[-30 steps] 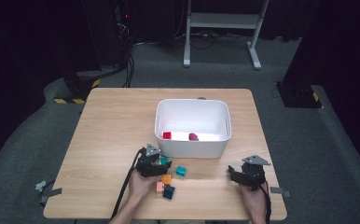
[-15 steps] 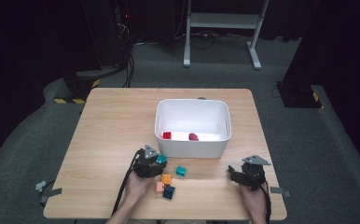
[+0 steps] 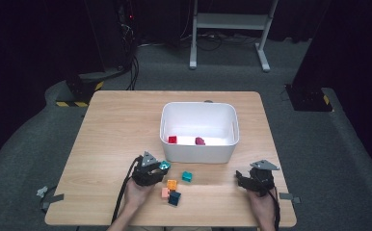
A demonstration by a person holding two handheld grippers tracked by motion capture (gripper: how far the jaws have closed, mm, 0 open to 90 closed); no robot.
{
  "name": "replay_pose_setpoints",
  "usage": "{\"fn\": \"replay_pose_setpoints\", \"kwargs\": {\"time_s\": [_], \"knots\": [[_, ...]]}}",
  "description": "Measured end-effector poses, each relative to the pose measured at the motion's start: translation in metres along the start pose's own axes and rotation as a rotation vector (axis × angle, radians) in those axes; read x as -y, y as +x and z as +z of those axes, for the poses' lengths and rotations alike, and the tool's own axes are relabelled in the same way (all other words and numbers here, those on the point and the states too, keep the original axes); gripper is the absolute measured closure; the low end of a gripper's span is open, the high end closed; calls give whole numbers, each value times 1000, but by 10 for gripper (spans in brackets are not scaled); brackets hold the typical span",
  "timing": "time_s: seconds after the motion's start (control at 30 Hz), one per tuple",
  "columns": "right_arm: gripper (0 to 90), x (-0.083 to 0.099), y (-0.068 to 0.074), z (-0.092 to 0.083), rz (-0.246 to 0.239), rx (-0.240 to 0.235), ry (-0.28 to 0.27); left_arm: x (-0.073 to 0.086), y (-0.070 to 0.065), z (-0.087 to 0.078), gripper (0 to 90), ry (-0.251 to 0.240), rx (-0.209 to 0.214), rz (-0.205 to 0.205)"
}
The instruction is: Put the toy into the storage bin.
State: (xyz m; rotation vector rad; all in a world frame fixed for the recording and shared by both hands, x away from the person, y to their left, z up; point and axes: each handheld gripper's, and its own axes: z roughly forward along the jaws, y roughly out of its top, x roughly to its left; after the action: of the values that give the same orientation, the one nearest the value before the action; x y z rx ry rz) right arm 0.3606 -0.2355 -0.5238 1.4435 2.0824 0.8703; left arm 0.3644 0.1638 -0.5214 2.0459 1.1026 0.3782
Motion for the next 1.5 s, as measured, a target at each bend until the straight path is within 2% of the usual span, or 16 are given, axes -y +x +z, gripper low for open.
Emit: {"fn": "replay_pose_setpoints", "kwargs": {"time_s": [0.1,0.17,0.3,0.33,0.5,0.63,0.83,0.97,1.5], "knots": [[235,0,0,0,-5,0,-1,-1,0,-5,589,-3,13,8],[235,0,0,1,-5,0,-2,-3,0,-10,589,-24,22,15],[235,-1,0,1,-1,2,-1,-4,5,-19,589,-33,36,4],[235,-1,0,1,-3,2,-1,-5,7,-22,589,-35,48,-13],[235,-1,0,1,-1,2,0,-10,10,-33,588,-29,53,-27],[235,-1,0,1,-2,2,-1,-16,12,-41,588,-49,59,-41],[235,-1,0,1,-2,2,-1,-25,11,-50,589,-65,56,-37],[235,-1,0,1,-1,2,-1,-31,12,-56,588,-82,78,-43],[236,-1,0,1,-3,1,-1,-58,16,-89,589,-152,119,-35]]}}
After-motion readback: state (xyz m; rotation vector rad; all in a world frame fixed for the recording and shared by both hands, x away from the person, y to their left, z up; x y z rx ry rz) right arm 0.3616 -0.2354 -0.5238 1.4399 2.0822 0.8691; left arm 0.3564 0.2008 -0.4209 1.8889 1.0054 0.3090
